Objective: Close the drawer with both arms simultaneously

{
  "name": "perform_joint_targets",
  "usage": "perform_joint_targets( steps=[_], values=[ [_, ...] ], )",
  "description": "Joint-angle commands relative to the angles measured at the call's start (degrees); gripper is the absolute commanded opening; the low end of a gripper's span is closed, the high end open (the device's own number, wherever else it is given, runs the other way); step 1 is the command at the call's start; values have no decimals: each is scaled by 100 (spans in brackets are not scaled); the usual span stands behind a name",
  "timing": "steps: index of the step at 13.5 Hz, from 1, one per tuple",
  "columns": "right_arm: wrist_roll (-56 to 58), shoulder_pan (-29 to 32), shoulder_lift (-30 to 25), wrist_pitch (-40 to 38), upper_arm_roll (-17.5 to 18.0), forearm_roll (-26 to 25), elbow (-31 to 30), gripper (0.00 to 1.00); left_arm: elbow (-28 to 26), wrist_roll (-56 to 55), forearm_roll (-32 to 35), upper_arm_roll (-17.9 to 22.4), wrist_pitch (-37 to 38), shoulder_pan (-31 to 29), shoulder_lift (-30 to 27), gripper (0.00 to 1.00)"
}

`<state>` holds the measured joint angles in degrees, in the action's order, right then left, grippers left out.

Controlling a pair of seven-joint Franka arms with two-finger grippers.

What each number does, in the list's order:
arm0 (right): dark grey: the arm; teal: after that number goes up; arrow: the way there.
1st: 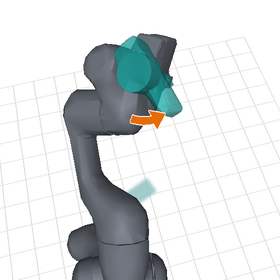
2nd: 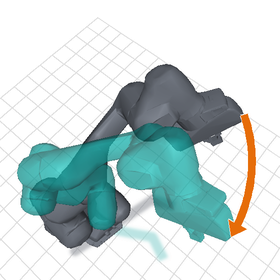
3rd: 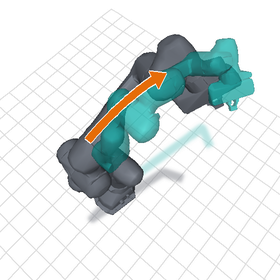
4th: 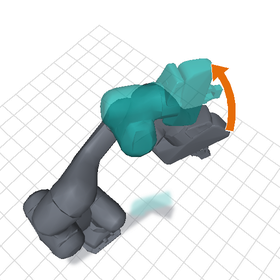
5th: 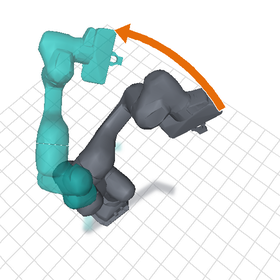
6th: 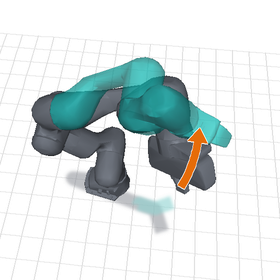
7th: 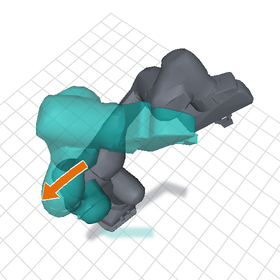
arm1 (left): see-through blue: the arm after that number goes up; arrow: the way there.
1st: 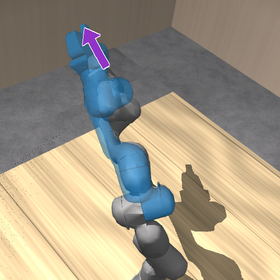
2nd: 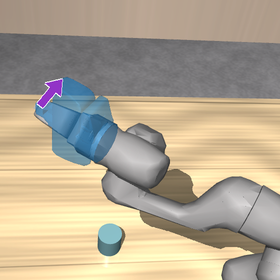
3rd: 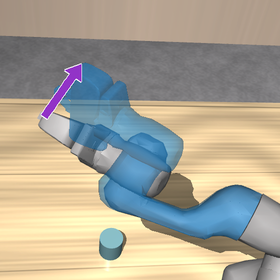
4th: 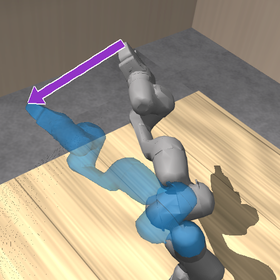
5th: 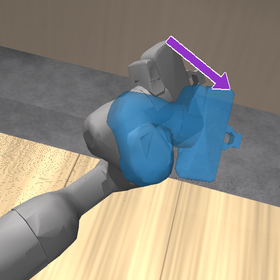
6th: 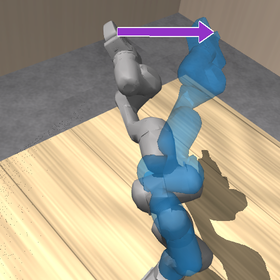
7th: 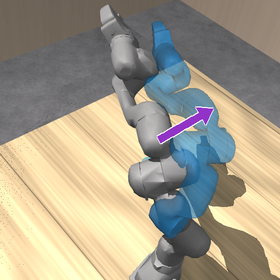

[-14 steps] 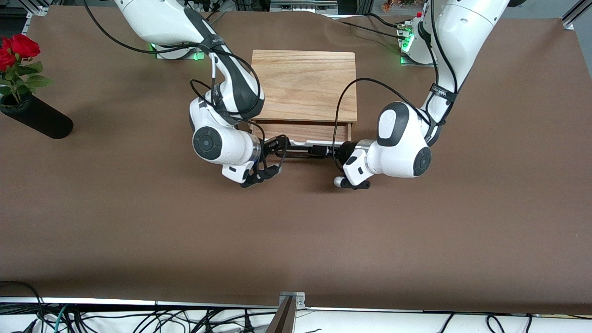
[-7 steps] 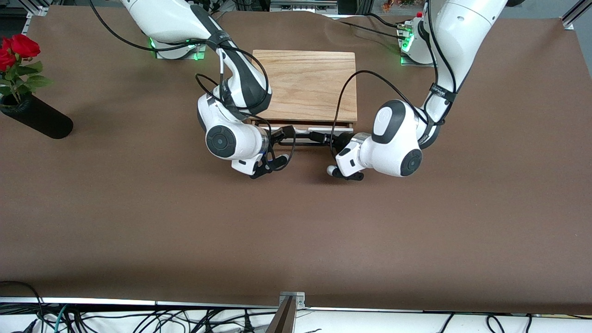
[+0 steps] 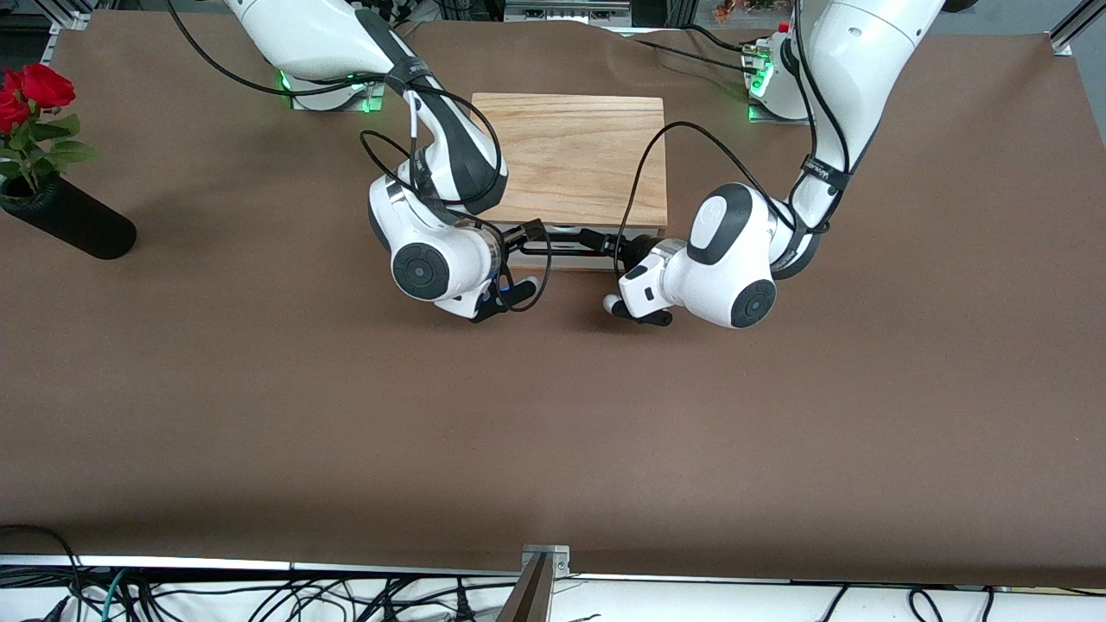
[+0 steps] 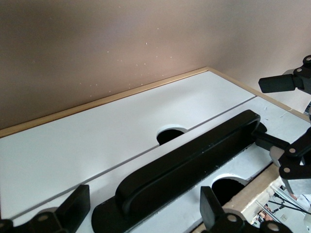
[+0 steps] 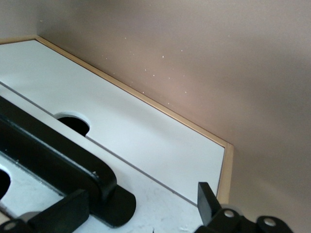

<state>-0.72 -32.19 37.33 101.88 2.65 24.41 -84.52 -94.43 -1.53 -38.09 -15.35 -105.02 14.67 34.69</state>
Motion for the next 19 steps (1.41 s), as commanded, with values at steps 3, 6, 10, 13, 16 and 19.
perform_joint_targets(
  steps=[3, 6, 10, 13, 16, 19],
  values=[
    [20, 19, 108, -406, 7, 20, -3, 100, -189, -22, 232, 14, 386, -8, -208, 100],
    [20, 46, 99, -353, -19, -7, 233, 100, -146, -22, 240, 23, 438, -61, -287, 100],
    [133, 527, 73, -414, -63, 2, 892, 100, 56, -14, 687, 102, 500, -271, -682, 100],
    [275, 853, -49, -423, -116, -112, 1165, 100, 250, -5, 1022, 347, 500, -438, -1182, 100],
    [301, 933, -76, -414, -624, -489, 1410, 100, 250, 30, 1354, 656, 517, -640, -1788, 100],
    [485, 951, -199, -677, -924, -928, 1614, 100, 250, 57, 3301, 639, 684, -720, -2334, 100]
  ],
)
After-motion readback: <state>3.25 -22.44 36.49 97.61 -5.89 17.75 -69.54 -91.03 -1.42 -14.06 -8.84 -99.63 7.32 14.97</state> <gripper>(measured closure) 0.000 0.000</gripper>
